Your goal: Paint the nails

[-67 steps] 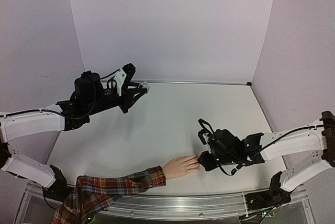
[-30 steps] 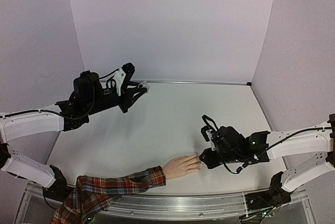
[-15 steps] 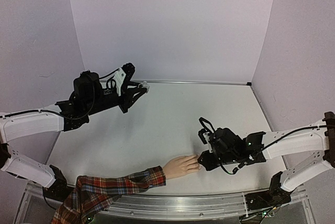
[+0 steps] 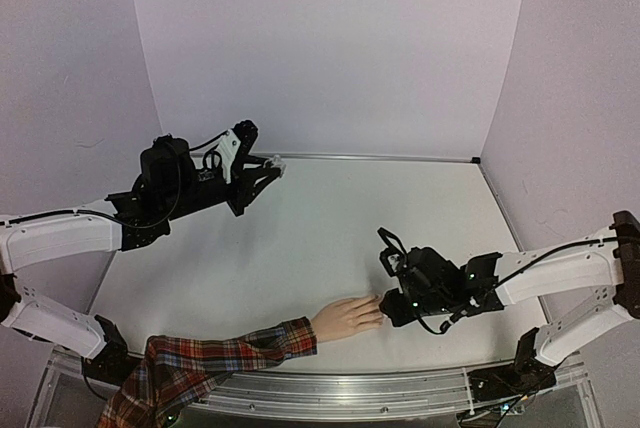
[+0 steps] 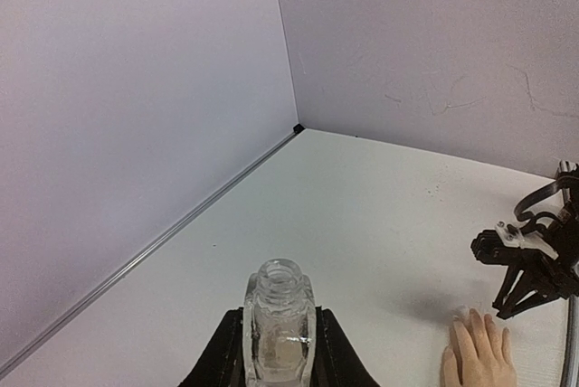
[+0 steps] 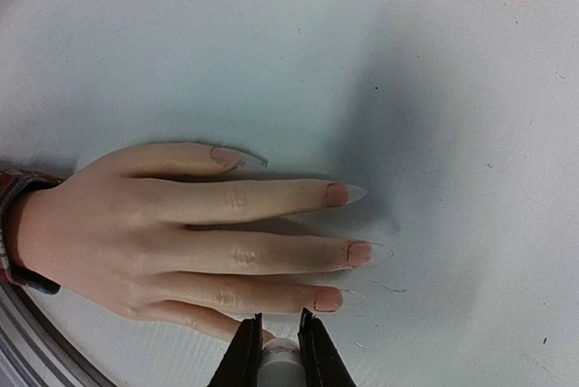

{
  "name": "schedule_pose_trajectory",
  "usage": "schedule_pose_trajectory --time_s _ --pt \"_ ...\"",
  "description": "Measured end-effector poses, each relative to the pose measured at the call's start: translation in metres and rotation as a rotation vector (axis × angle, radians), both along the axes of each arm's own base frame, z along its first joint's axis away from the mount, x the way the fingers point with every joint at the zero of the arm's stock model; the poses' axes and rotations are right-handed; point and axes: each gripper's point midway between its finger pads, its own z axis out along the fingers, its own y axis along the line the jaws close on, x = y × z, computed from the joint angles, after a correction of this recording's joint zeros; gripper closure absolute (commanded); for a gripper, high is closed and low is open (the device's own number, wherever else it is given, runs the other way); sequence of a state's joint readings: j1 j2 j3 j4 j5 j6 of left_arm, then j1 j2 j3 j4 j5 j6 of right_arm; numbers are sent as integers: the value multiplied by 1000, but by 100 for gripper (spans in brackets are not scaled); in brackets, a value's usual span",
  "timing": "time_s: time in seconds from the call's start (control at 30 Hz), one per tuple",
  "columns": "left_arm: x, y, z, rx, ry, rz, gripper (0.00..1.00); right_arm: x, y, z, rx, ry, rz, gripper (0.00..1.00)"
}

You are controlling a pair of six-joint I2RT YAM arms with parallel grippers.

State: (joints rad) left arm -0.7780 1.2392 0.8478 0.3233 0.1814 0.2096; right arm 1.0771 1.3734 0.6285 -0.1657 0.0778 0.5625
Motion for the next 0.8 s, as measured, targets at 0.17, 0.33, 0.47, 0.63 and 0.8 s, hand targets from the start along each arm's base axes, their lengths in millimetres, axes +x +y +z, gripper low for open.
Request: schedule_pose_trajectory --time_s 0.17,0.33,0.47,0.63,0.8 --pt "0 0 0 0 0 0 100 3 -3 -2 -13 -7 -26 100" --pt "0 0 0 0 0 0 100 7 -4 -5 -37 -9 -48 100" --pt "0 0 0 0 0 -1 100 7 -14 0 -62 -22 -69 100" --pt "-3 -1 1 -2 -1 -15 100 10 -26 50 17 -111 -91 100" --pt "-16 -9 -7 6 3 -95 100 16 -11 110 103 -203 -27 100"
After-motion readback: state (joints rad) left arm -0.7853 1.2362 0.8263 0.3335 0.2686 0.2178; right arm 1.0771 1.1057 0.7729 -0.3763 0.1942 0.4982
